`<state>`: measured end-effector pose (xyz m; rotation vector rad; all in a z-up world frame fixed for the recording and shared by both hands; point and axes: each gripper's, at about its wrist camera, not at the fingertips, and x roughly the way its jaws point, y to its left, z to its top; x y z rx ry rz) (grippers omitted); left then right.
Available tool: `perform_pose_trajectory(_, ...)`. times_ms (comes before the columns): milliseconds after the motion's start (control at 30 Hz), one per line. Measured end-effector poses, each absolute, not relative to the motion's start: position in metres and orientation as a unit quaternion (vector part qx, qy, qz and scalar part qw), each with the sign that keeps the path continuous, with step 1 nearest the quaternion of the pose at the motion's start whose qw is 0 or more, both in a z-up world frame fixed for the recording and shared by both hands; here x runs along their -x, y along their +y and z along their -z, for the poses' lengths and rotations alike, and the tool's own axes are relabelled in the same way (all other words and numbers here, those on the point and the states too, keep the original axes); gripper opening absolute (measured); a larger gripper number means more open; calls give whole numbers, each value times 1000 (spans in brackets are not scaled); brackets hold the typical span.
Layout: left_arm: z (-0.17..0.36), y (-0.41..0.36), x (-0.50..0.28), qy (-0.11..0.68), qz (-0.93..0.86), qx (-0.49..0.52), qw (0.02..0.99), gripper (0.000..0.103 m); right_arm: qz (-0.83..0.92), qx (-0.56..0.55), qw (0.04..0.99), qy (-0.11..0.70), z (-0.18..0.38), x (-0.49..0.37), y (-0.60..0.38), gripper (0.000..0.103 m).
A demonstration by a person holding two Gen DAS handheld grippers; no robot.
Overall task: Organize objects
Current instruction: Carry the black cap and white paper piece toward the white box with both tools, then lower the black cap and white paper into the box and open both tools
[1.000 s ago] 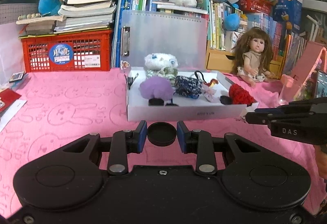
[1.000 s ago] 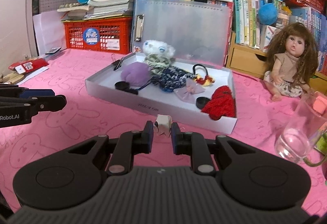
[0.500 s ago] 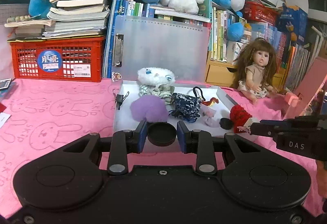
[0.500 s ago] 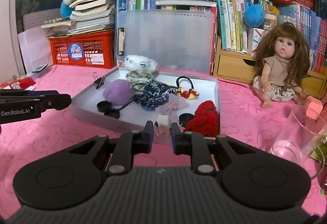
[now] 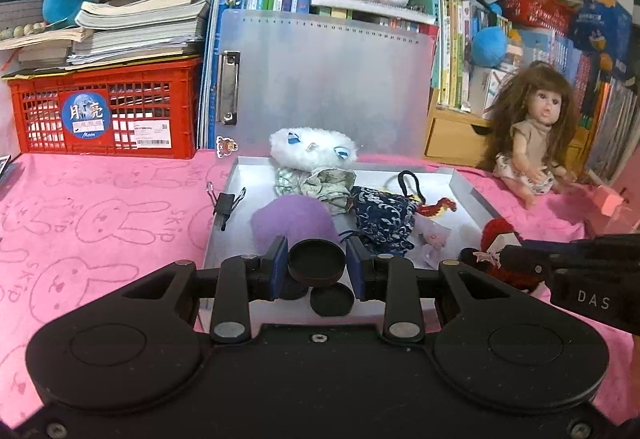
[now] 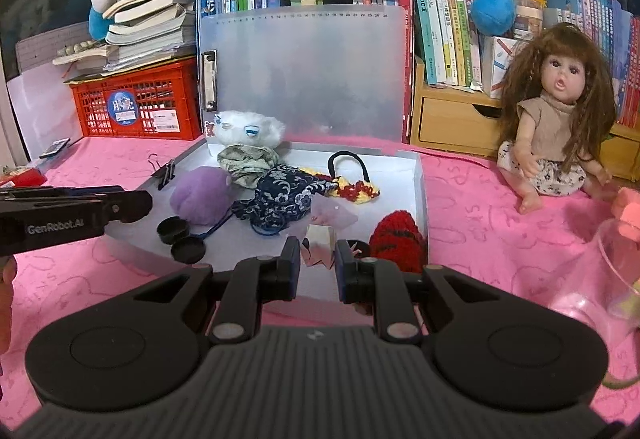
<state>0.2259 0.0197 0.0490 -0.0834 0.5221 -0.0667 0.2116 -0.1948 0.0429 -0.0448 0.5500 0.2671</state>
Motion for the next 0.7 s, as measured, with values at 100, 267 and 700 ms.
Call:
perform_pose_trajectory(100,-44,17,-237,265,27,41,963,30,-130,20,952,276,-41,-220,-194,22)
perform_pose_trajectory(267,-35,15,-252,277,19,41,960,30,-127,3,950,286,-37,-233,-197,22)
perform_pose_trajectory(700,-22,13,-273,293,10,34,956,30,-132,-13,942,307,-24,-252,-196,22)
